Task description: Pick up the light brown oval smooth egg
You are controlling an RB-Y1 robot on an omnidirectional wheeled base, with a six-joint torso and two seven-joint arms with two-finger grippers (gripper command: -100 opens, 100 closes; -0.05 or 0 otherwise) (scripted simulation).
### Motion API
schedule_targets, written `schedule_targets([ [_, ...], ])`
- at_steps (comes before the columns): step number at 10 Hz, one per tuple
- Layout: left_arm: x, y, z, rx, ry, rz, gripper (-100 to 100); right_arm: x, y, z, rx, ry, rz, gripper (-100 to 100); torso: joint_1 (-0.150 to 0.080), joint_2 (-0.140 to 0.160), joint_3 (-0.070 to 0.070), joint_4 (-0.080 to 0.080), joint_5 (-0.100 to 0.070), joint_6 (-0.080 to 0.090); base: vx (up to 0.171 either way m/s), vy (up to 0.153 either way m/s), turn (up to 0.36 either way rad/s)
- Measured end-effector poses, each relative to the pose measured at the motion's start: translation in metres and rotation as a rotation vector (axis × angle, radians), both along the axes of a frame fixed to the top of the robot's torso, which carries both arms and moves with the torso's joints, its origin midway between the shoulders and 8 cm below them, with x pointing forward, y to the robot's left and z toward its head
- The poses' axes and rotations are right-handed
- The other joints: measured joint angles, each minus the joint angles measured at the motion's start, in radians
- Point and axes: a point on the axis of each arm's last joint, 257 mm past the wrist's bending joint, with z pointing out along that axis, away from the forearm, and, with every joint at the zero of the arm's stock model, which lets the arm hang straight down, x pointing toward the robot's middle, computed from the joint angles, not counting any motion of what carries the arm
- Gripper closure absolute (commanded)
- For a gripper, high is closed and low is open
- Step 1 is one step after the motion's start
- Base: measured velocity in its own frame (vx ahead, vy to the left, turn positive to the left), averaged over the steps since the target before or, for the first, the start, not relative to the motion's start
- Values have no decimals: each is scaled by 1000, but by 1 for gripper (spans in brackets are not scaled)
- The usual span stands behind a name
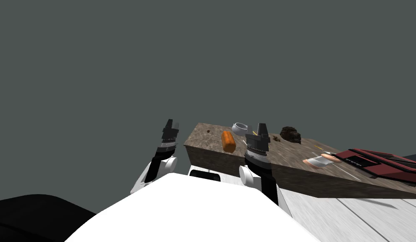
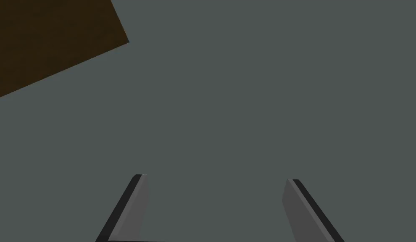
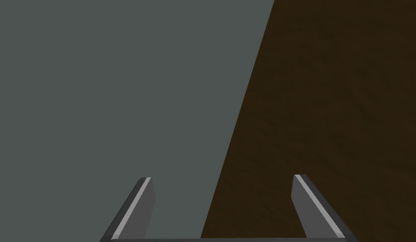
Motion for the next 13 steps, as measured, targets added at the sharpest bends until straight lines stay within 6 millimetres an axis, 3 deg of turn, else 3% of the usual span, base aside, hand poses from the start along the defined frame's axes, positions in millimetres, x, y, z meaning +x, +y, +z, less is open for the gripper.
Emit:
schedule_targets([
  [13, 109, -18, -77, 60, 254, -98, -100, 0, 0, 0, 0, 0, 0, 0, -4, 0, 0, 0, -1, 0, -29, -46, 0],
])
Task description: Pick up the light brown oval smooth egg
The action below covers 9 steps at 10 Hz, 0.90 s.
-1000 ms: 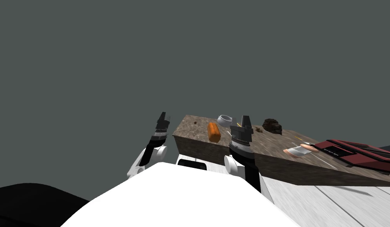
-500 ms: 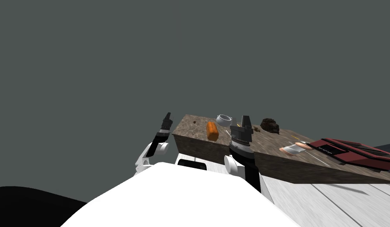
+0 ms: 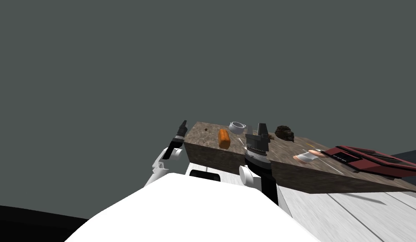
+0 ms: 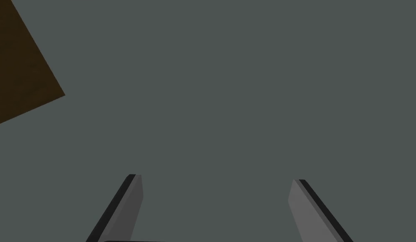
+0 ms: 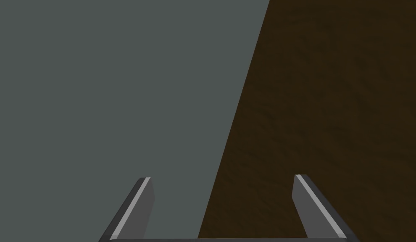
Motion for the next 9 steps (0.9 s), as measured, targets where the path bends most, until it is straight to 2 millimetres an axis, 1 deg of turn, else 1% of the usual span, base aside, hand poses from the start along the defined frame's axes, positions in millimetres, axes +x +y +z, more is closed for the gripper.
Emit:
schedule_targets([
  [2, 17, -1, -9, 9, 34, -9, -100, 0, 0, 0, 0, 0, 0, 0, 0, -1, 0, 0, 0, 0, -1, -65, -11],
  [3, 25, -1, -20, 12, 58, -10, -100, 0, 0, 0, 0, 0, 0, 0, 0, -1, -1, 0, 0, 0, -21, -68, -19],
  [6, 51, -3, -36, 31, 120, -20, -100, 0, 0, 0, 0, 0, 0, 0, -1, 0, 0, 0, 0, 0, -12, -73, -11],
  [8, 65, -2, -49, 42, 163, -24, -100, 0, 0, 0, 0, 0, 0, 0, -2, 0, 0, 0, 0, 0, -12, -81, -11],
  [9, 71, -2, -56, 46, 183, -24, -100, 0, 0, 0, 0, 0, 0, 0, 0, 0, 0, 0, 0, 0, 0, -24, 3],
])
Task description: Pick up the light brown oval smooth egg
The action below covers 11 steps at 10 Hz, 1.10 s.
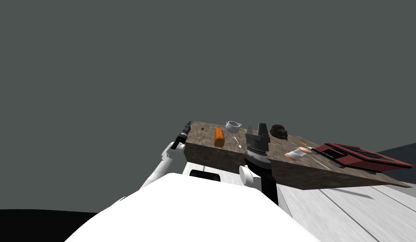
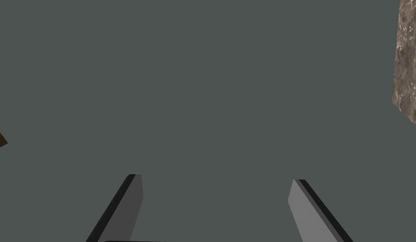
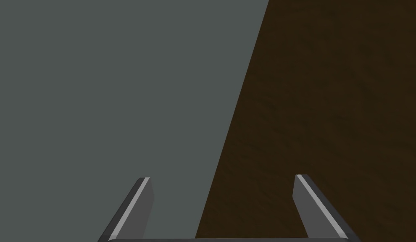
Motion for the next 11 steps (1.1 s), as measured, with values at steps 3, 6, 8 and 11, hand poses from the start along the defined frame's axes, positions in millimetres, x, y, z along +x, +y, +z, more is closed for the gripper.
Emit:
schedule_targets([
  [3, 19, -3, -17, 14, 55, 0, -100, 0, 0, 0, 0, 0, 0, 0, 1, 0, 0, 0, 0, 0, -4, -64, -14],
  [6, 38, -1, -32, 29, 110, 2, -100, 0, 0, 0, 0, 0, 0, 0, 2, -1, 0, 0, 0, 0, 1, -55, -6],
  [8, 51, 1, -39, 43, 145, 4, -100, 0, 0, 0, 0, 0, 0, 0, 1, -1, 0, 0, 0, 0, 1, -44, -1],
  [11, 68, 4, -58, 58, 203, 12, -100, 0, 0, 0, 0, 0, 0, 0, 2, 0, 0, 0, 0, 0, -2, -63, -8],
])
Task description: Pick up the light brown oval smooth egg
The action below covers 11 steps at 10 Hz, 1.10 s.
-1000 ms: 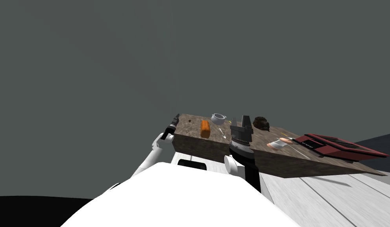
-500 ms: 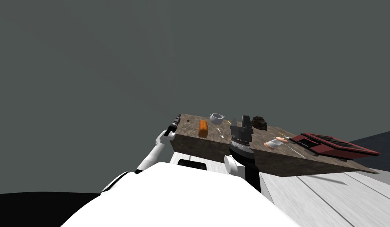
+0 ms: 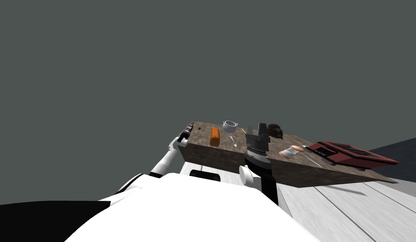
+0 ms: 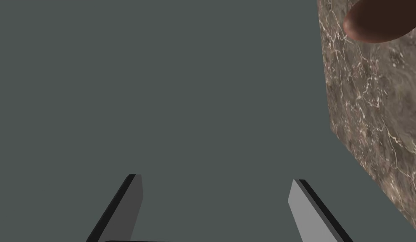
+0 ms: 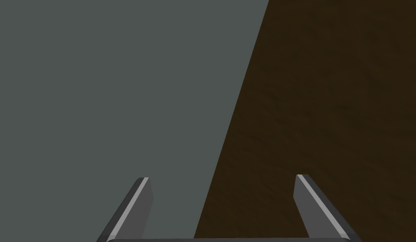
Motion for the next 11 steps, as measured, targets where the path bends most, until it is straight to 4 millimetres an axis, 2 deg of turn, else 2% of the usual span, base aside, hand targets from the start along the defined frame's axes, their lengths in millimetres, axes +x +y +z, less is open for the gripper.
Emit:
schedule_targets([
  [8, 49, 15, -36, 56, 168, 36, -100, 0, 0, 0, 0, 0, 0, 0, -1, -1, -1, 0, 0, 0, 8, -59, -2],
  [10, 52, 21, -49, 63, 210, 49, -100, 0, 0, 0, 0, 0, 0, 0, 1, 0, 0, 0, 0, 0, 0, -37, 0],
  [11, 59, 24, -49, 72, 224, 54, -100, 0, 0, 0, 0, 0, 0, 0, 1, 0, 0, 0, 0, 0, 3, -48, -2],
])
